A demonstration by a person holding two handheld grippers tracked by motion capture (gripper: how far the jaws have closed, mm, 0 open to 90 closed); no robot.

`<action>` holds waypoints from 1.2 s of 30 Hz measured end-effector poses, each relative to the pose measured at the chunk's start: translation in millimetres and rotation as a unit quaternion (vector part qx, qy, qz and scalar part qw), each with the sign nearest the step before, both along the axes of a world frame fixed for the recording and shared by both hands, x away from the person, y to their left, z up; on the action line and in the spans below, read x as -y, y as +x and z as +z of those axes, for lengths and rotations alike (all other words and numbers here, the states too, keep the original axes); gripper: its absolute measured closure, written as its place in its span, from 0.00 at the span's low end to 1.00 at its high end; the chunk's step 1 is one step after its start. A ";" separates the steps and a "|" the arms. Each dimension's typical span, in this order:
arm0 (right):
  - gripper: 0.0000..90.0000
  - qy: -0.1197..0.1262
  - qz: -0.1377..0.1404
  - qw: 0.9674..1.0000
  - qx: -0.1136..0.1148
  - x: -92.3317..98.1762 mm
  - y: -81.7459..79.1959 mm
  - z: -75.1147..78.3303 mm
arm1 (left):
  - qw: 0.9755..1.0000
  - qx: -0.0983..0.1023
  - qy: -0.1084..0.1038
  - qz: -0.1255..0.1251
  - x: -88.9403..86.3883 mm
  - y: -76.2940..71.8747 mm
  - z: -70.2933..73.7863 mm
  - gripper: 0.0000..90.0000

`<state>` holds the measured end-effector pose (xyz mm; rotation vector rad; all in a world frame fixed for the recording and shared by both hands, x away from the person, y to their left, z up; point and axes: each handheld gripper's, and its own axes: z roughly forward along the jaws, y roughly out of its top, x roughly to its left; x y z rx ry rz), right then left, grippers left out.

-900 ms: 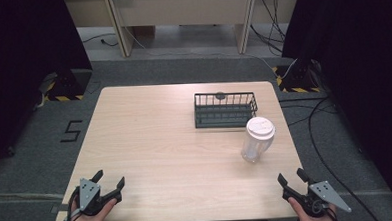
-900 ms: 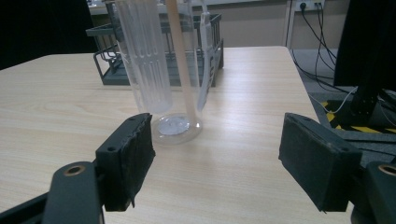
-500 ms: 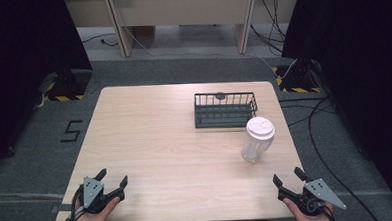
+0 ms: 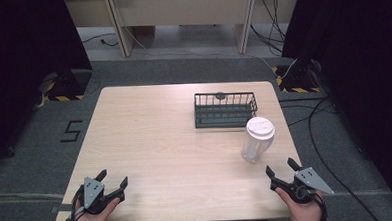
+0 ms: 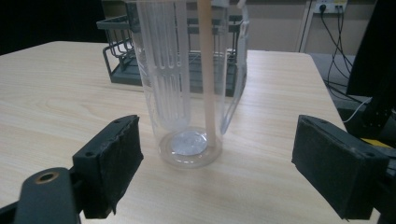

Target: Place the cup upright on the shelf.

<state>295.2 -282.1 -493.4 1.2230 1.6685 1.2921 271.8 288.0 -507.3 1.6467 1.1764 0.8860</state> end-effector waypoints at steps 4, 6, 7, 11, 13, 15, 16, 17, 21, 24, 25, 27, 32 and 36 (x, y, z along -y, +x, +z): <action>0.18 -0.004 0.007 1.000 -0.007 -8.1 13.6 -1.0 | 1.000 0.000 0.001 0.001 0.2 0.1 -0.2 0.24; 0.18 -0.007 0.012 1.000 -0.008 -12.0 18.9 -1.2 | 1.000 -0.001 0.001 0.001 0.2 -0.1 -0.3 0.24; 0.18 -0.007 0.012 1.000 -0.008 -12.0 18.9 -1.2 | 1.000 -0.002 0.002 0.001 0.1 -0.1 -0.4 0.24; 0.18 -0.012 0.017 1.000 -0.009 -19.2 28.1 -2.2 | 1.000 -0.002 0.001 0.001 -0.2 0.0 -0.5 0.24; 0.19 -0.015 0.019 1.000 -0.012 -24.3 34.2 -3.6 | 1.000 -0.002 0.001 0.001 0.2 0.0 -0.5 0.24; 0.19 -0.013 0.021 1.000 -0.012 -27.0 38.0 -4.3 | 1.000 -0.002 0.001 0.001 0.3 0.0 -0.4 0.24; 0.19 -0.013 0.021 1.000 -0.012 -27.0 38.0 -4.3 | 1.000 -0.002 0.001 0.001 0.3 0.0 -0.4 0.24; 0.20 -0.013 0.022 1.000 -0.013 -27.9 39.3 -4.5 | 1.000 -0.003 0.001 0.001 0.2 0.0 -0.5 0.24; 0.20 -0.011 0.023 1.000 -0.014 -31.3 46.6 -5.7 | 1.000 -0.002 0.001 0.002 0.0 0.0 -0.4 0.24; 0.20 -0.011 0.022 1.000 -0.017 -33.2 51.9 -6.8 | 1.000 -0.004 0.001 0.001 0.0 0.0 -0.5 0.24; 0.20 -0.012 0.022 1.000 -0.018 -33.9 53.2 -7.3 | 1.000 -0.004 0.000 0.001 0.0 0.0 -0.5 0.24; 0.20 -0.015 0.022 0.999 -0.019 -35.5 56.4 -8.9 | 1.000 -0.004 0.000 0.001 0.1 0.1 -0.7 0.25; 0.19 -0.023 0.020 0.999 -0.026 -39.3 66.5 -13.0 | 1.000 -0.003 0.001 0.002 0.0 0.0 -0.5 0.25; 0.18 -0.027 0.017 0.999 -0.025 -40.5 72.4 -14.2 | 1.000 -0.004 -0.001 0.001 -0.5 -0.1 -0.6 0.25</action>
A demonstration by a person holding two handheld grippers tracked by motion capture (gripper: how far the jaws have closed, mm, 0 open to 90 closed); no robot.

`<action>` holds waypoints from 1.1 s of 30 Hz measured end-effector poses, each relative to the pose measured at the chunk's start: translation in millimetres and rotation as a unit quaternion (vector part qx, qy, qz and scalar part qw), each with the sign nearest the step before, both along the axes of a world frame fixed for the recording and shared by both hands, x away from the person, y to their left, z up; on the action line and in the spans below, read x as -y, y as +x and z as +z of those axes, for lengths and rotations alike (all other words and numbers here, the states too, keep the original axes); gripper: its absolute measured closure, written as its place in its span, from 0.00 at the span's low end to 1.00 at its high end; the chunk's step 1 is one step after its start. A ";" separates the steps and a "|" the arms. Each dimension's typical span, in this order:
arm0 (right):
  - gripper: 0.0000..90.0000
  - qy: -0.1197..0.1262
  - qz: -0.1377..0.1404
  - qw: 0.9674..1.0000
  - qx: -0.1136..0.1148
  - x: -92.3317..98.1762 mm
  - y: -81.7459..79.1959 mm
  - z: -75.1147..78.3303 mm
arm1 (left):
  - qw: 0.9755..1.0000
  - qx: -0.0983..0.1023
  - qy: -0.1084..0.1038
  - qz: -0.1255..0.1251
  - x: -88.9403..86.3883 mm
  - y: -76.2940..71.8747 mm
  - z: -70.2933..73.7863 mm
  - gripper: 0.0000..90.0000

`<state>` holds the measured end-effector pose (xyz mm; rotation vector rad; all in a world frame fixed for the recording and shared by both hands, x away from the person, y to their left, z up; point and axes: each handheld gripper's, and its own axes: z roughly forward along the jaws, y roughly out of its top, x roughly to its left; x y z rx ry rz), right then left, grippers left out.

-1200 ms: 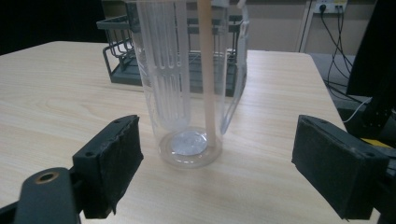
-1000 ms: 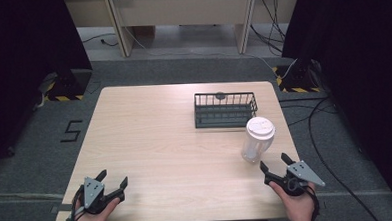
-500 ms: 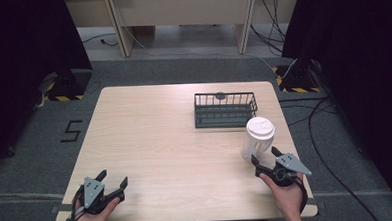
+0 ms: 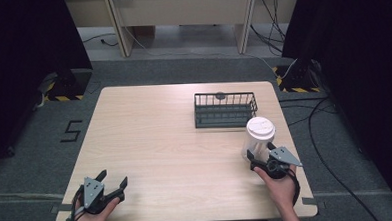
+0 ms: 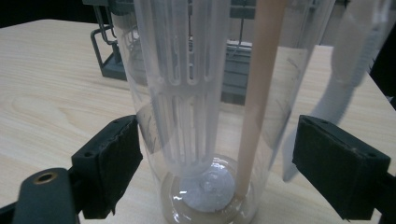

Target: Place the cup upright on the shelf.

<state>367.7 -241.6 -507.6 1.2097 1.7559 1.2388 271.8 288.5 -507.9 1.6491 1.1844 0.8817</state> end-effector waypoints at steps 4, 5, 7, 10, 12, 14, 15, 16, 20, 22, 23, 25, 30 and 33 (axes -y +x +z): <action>0.17 -0.003 0.003 1.000 0.004 -4.5 5.1 -2.3 | 1.000 0.000 0.000 -0.001 0.1 0.0 0.0 0.25; 0.17 -0.003 0.003 1.000 0.004 -5.1 6.4 -3.1 | 1.000 0.001 0.000 0.000 0.1 0.0 0.0 0.25; 0.17 -0.003 0.005 1.000 0.003 -6.1 10.1 -5.2 | 1.000 0.001 0.000 -0.001 0.1 -0.1 0.0 0.25; 0.17 0.000 0.005 1.000 0.002 -7.2 11.6 -5.6 | 1.000 0.000 0.000 -0.002 0.1 -0.2 0.0 0.25; 0.17 -0.003 0.005 1.000 0.005 -6.8 14.1 -5.6 | 1.000 0.000 0.000 -0.002 0.1 -0.2 0.0 0.25; 0.17 0.000 0.006 1.000 0.005 -6.9 17.0 -5.6 | 1.000 -0.001 0.000 -0.002 0.1 -0.1 -0.1 0.25; 0.17 -0.001 0.006 1.000 0.006 -6.8 17.8 -5.6 | 1.000 -0.001 -0.001 -0.002 0.2 -0.1 -0.1 0.25; 0.17 -0.001 0.006 1.000 0.006 -6.8 17.8 -5.6 | 1.000 -0.001 -0.001 -0.002 0.2 -0.1 -0.2 0.25; 0.18 0.000 0.009 1.000 0.005 -8.0 19.7 -5.5 | 1.000 -0.001 -0.002 -0.002 0.2 -0.1 -0.4 0.25; 0.20 0.002 0.010 1.000 0.007 -8.0 20.2 -5.6 | 1.000 -0.001 -0.002 -0.002 0.3 -0.1 -0.4 0.25; 0.20 0.002 0.010 1.000 0.007 -8.2 20.3 -5.6 | 1.000 -0.001 -0.002 -0.002 0.4 -0.1 -0.5 0.25; 0.20 0.002 0.012 1.000 0.008 -8.1 20.4 -5.6 | 1.000 -0.002 -0.002 -0.002 0.4 0.0 -0.6 0.25; 0.21 -0.002 0.014 1.000 0.006 -6.7 20.9 -4.0 | 1.000 -0.002 -0.003 -0.002 0.5 0.0 -0.7 0.25; 0.21 0.000 0.014 1.000 0.005 -5.7 20.7 -2.0 | 1.000 -0.002 -0.002 -0.003 0.4 0.0 -0.6 0.25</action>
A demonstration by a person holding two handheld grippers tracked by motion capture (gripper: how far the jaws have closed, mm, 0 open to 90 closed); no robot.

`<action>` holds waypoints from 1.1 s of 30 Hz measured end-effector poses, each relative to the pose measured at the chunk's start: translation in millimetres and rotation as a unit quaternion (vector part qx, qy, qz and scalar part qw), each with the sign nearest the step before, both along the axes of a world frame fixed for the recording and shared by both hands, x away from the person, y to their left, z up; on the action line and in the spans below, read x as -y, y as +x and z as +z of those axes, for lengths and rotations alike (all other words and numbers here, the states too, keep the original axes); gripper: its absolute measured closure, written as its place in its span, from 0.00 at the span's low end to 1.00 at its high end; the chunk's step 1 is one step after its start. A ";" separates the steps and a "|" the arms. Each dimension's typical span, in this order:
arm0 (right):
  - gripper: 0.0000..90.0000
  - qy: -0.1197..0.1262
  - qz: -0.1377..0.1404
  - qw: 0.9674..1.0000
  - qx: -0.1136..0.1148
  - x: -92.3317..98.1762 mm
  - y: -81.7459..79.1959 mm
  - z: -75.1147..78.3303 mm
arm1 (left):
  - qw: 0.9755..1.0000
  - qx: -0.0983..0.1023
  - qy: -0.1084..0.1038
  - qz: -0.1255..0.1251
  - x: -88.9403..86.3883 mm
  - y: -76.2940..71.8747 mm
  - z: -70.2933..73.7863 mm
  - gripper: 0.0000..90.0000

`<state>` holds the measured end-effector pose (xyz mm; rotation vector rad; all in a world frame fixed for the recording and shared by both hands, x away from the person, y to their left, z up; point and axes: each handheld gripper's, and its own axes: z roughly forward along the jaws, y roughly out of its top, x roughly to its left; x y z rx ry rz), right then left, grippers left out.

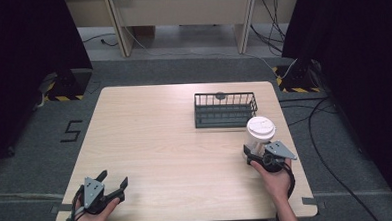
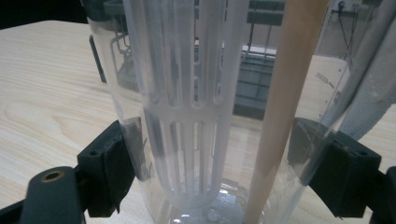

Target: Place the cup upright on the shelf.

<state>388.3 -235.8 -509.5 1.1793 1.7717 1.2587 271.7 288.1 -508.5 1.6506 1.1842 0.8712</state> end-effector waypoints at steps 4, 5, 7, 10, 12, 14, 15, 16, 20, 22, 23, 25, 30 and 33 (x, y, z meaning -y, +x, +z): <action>0.21 0.002 0.001 1.000 0.008 0.3 -0.4 6.8 | 1.000 0.000 0.000 0.001 0.3 0.2 -0.2 0.25; 0.21 0.002 -0.001 1.000 0.008 0.5 -0.5 8.7 | 1.000 0.000 0.000 0.001 0.3 0.2 -0.2 0.25; 0.21 0.006 -0.001 1.000 0.008 0.6 -0.2 11.7 | 1.000 0.000 0.000 0.001 0.3 0.2 -0.2 0.26; 0.21 0.003 0.001 1.000 0.008 1.2 1.7 15.3 | 1.000 0.000 0.000 0.001 0.2 0.1 -0.1 0.26; 0.21 0.003 0.001 1.000 0.008 0.9 3.0 17.5 | 1.000 -0.001 0.000 0.002 0.2 0.1 -0.1 0.26; 0.21 0.002 0.001 1.000 0.007 0.6 4.4 20.1 | 1.000 -0.001 0.000 0.001 0.1 0.1 -0.2 0.26; 0.21 0.001 0.001 1.000 0.008 0.2 5.3 21.4 | 1.000 -0.001 0.000 0.002 0.1 0.2 -0.3 0.26; 0.21 0.001 0.002 1.000 0.008 0.1 6.2 22.7 | 1.000 -0.001 0.000 0.001 0.1 0.2 -0.3 0.26; 0.21 -0.001 0.003 1.000 0.007 -0.9 10.3 28.2 | 1.000 -0.001 -0.001 0.002 0.0 0.1 -0.3 0.26; 0.21 0.000 0.003 1.000 0.007 -1.6 12.5 30.9 | 1.000 -0.001 -0.001 0.001 -0.1 0.1 -0.3 0.26; 0.21 0.001 0.003 1.000 0.008 -2.0 13.6 32.2 | 1.000 -0.001 -0.001 0.002 0.0 0.1 -0.3 0.26; 0.21 0.000 0.003 1.000 0.009 -2.7 15.8 35.1 | 1.000 -0.002 -0.001 0.002 0.0 0.1 -0.3 0.26; 0.21 0.000 0.002 1.000 0.012 -4.2 21.3 41.6 | 1.000 -0.002 -0.002 0.001 -0.2 0.1 -0.3 0.26; 0.21 0.001 0.001 1.000 0.012 -4.6 24.6 44.6 | 1.000 -0.002 -0.002 0.001 -0.1 0.2 -0.4 0.26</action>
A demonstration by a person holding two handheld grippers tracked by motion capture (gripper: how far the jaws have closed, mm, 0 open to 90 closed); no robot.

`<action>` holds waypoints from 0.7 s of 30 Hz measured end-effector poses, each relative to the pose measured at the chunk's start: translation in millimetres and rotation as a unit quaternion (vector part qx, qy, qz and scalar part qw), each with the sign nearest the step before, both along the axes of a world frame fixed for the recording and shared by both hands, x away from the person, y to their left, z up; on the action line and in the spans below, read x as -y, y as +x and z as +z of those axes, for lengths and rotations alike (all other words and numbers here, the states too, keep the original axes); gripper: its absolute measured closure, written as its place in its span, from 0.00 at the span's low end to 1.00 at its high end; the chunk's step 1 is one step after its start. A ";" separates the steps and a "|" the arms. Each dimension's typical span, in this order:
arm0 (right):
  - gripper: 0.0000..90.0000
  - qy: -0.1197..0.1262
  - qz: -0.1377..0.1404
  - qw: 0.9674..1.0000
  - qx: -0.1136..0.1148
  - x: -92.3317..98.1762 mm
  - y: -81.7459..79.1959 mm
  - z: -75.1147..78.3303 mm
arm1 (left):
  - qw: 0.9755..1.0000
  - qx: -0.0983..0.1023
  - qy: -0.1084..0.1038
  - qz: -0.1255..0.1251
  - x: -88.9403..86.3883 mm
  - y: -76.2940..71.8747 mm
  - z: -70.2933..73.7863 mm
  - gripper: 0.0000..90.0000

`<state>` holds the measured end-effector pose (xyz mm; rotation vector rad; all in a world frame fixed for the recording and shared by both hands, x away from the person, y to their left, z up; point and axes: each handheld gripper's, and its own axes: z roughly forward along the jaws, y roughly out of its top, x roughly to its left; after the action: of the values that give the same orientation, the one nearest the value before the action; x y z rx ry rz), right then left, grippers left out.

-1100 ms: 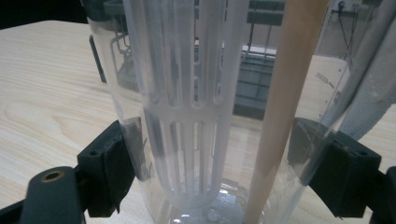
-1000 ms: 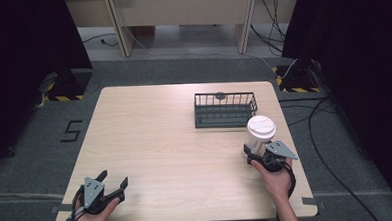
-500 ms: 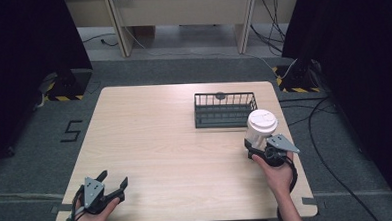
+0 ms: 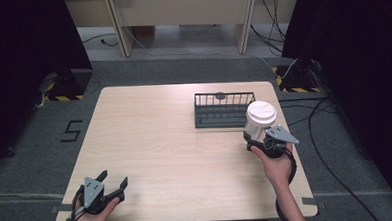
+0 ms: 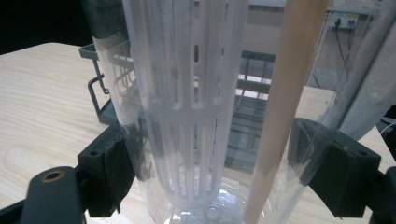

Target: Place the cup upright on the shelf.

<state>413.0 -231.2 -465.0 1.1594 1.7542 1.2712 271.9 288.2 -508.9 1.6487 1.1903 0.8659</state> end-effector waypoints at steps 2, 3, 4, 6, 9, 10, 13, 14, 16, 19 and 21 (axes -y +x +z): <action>0.21 0.001 0.000 1.000 0.001 -0.2 2.1 2.0 | 1.000 0.000 0.000 0.000 0.1 0.0 -0.1 0.26; 0.21 0.002 -0.001 1.000 0.002 -0.3 3.1 3.3 | 1.000 0.000 0.000 0.000 0.0 0.0 -0.1 0.26; 0.21 0.001 -0.001 1.000 0.001 -0.4 3.9 4.7 | 1.000 0.000 0.000 0.000 0.0 0.0 -0.1 0.26; 0.21 0.003 -0.001 1.000 0.003 -0.7 5.6 7.5 | 1.000 -0.001 0.000 0.000 0.0 0.1 -0.2 0.26; 0.21 0.004 -0.002 1.000 0.005 -1.3 7.8 11.6 | 1.000 0.000 0.000 0.000 0.2 0.2 -0.3 0.27; 0.21 0.004 -0.002 1.000 0.006 -1.5 8.8 12.8 | 1.000 0.000 0.000 0.000 0.2 0.3 -0.3 0.27; 0.21 0.003 -0.003 1.000 0.007 -2.2 11.3 15.9 | 1.000 0.000 -0.001 0.001 0.1 0.4 -0.4 0.27; 0.21 0.005 -0.004 1.000 0.007 -2.6 12.0 16.9 | 1.000 0.000 -0.001 0.001 0.0 0.4 -0.4 0.27; 0.21 0.006 -0.004 1.000 0.008 -3.5 13.5 18.7 | 1.000 -0.001 -0.001 0.001 0.0 0.4 -0.5 0.27; 0.21 0.004 -0.003 1.000 0.010 -4.9 16.0 21.8 | 1.000 -0.001 -0.001 0.001 0.0 0.4 -0.5 0.27; 0.21 0.003 -0.003 1.000 0.012 -6.0 17.7 24.2 | 1.000 -0.001 -0.001 0.001 -0.1 0.4 -0.5 0.27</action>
<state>430.6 -225.2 -440.7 1.1480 1.7303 1.2823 272.3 288.3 -509.3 1.6473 1.1942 0.8645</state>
